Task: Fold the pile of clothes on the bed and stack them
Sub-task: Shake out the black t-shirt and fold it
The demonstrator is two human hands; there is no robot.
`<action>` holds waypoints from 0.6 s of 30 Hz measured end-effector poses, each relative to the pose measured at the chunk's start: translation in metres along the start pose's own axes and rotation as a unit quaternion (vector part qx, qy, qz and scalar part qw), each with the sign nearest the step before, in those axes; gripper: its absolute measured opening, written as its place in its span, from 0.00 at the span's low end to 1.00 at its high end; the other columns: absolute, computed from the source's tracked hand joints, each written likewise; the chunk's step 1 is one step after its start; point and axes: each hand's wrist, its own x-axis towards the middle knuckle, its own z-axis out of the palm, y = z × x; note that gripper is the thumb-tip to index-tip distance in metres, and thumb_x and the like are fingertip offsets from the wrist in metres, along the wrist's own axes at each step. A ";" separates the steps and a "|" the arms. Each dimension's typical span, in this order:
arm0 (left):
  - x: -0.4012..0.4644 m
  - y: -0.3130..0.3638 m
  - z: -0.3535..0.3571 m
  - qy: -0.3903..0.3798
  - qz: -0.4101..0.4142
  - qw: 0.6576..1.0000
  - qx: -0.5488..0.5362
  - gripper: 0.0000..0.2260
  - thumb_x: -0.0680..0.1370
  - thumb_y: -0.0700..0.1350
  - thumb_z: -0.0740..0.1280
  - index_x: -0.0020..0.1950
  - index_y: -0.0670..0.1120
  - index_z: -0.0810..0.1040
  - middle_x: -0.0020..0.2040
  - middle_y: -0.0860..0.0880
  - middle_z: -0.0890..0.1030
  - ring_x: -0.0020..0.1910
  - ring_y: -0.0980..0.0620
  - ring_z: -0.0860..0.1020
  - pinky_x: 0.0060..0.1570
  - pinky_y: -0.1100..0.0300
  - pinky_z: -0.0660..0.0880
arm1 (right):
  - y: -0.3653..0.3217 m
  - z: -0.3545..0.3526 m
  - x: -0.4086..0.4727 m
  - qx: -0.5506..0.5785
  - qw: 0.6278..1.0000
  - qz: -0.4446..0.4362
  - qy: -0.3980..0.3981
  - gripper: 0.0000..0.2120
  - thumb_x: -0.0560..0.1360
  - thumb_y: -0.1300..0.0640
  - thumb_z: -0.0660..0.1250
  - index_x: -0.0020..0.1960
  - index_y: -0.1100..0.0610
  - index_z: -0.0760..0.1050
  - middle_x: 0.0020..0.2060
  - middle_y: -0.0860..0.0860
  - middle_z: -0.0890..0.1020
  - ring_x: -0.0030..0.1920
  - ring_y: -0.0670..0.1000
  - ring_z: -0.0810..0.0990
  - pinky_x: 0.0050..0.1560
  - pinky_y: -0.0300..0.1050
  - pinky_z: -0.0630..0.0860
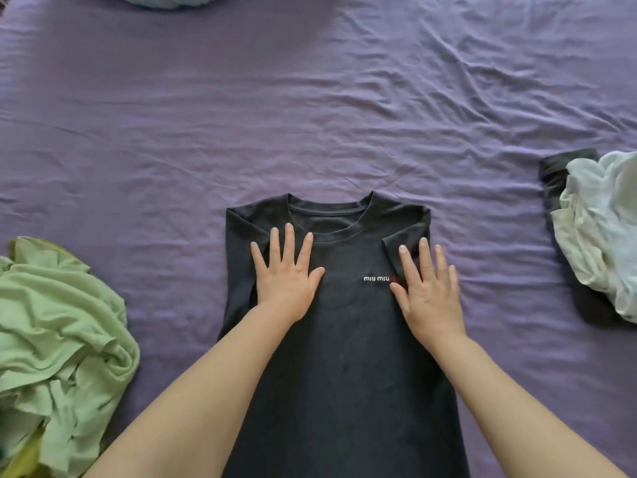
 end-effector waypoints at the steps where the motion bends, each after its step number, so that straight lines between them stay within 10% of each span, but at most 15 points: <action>1: -0.016 0.003 0.005 0.006 0.016 1.000 0.005 0.29 0.81 0.62 0.41 0.76 0.54 0.33 0.78 0.45 0.34 0.76 0.42 0.34 0.70 0.36 0.35 | -0.003 0.005 -0.023 0.006 1.000 0.004 -0.006 0.27 0.80 0.47 0.57 0.77 0.52 0.56 0.76 0.57 0.55 0.76 0.61 0.50 0.73 0.62 0.51; 8: -0.163 0.018 0.056 -0.062 0.050 0.996 -0.027 0.28 0.82 0.58 0.47 0.77 0.54 0.36 0.78 0.45 0.35 0.76 0.42 0.35 0.71 0.38 0.37 | -0.018 0.025 -0.166 -0.016 0.997 0.026 -0.071 0.36 0.80 0.42 0.33 0.69 0.57 0.71 0.69 0.61 0.71 0.70 0.65 0.66 0.65 0.68 0.65; 14: -0.268 0.030 0.063 -0.132 0.078 0.987 -0.041 0.30 0.78 0.56 0.63 0.77 0.51 0.56 0.79 0.42 0.50 0.78 0.41 0.49 0.73 0.39 0.49 | -0.046 0.037 -0.244 -0.001 0.992 -0.072 -0.103 0.27 0.64 0.52 0.79 0.62 0.54 0.79 0.65 0.61 0.75 0.67 0.64 0.71 0.62 0.69 0.68; 18: -0.314 0.020 0.071 -0.100 0.131 0.982 -0.097 0.17 0.58 0.50 0.81 0.42 0.52 0.81 0.58 0.46 0.80 0.63 0.43 0.76 0.63 0.45 0.71 | -0.052 0.052 -0.281 0.049 0.978 -0.161 -0.120 0.20 0.53 0.58 0.83 0.43 0.49 0.82 0.56 0.55 0.81 0.62 0.60 0.77 0.61 0.68 0.70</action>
